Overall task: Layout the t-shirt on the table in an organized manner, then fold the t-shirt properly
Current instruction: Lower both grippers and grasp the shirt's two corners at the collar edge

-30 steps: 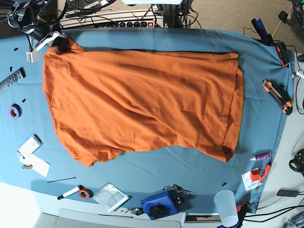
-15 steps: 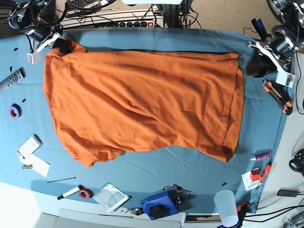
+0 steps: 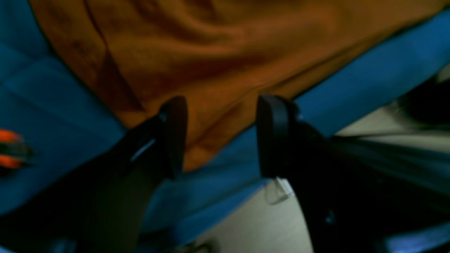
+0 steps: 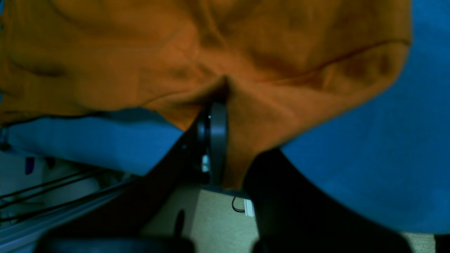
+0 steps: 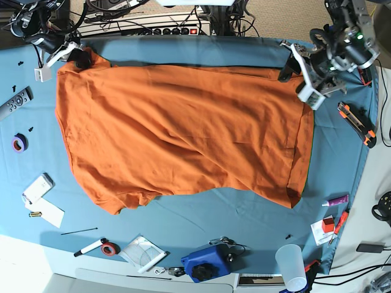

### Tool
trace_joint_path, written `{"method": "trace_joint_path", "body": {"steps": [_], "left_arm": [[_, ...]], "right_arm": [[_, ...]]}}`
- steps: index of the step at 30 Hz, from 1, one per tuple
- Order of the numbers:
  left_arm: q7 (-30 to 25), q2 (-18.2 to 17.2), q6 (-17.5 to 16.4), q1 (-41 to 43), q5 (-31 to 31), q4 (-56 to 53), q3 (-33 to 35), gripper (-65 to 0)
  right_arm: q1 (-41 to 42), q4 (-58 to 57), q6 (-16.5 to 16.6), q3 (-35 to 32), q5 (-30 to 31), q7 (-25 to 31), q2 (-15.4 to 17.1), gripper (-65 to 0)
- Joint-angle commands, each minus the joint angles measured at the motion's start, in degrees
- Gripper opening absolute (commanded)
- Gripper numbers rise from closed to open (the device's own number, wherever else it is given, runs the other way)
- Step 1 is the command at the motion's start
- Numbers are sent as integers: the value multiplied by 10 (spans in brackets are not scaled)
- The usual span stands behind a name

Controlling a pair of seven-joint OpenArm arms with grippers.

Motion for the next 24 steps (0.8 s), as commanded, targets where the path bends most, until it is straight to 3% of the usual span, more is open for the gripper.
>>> {"method": "trace_joint_path", "body": {"steps": [1,5,8,24], "left_arm": [[-16,-15,8,0,20,9,18,-357],[-37,-49,52,0,135,8,84,-357],[-76,-64,79,0,184,-4,105,-357],[-96,-80,65,-3,181,-64,109,-373]], "right_arm": [[0,7,1,3,11,8,12,-650],[0,7,1,3,11,8,25,-650],[0,7,1,3,12,8,27,-650],[0,7,1,3,12,8,27,-650]]}}
